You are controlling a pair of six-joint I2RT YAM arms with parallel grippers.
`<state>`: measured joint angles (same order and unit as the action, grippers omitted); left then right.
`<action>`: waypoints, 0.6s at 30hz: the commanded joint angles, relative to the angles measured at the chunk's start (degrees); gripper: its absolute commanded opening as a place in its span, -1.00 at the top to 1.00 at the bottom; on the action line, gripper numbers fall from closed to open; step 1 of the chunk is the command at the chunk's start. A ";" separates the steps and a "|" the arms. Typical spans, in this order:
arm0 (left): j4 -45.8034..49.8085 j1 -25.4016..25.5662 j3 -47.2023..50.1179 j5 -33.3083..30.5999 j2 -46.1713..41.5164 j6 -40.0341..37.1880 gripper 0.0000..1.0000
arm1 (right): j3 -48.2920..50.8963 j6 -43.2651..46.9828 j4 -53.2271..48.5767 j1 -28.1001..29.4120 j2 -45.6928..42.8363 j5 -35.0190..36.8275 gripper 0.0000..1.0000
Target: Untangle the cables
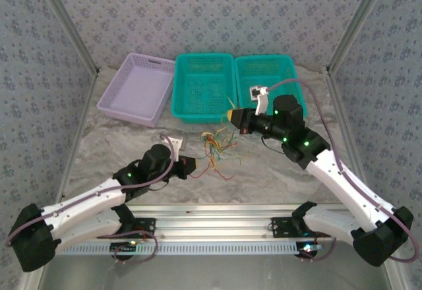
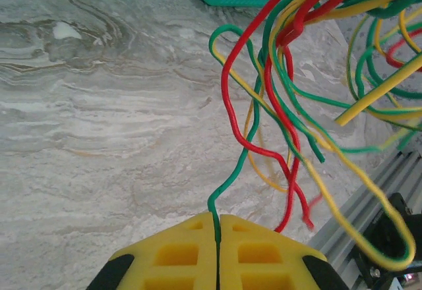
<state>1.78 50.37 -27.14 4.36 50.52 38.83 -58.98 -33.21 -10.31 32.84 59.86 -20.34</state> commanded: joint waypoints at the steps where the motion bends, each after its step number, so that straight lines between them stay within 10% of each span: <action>1: 3.33 0.17 -0.57 -3.02 -2.54 -1.07 1.00 | -2.72 0.51 -6.34 -5.16 -0.25 2.26 1.00; 11: 15.11 -0.61 -0.07 -8.23 -7.78 -2.03 1.00 | 1.85 -4.95 -6.49 -21.03 -2.63 -2.24 1.00; 18: 23.32 -1.90 -1.28 -13.01 -13.86 -2.20 1.00 | 1.19 -3.33 -16.52 -25.71 -5.45 8.58 1.00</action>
<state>16.69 49.50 -27.14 -3.86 39.00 37.47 -57.04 -36.67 -23.07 9.98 57.17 -19.44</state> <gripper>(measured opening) 0.079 0.053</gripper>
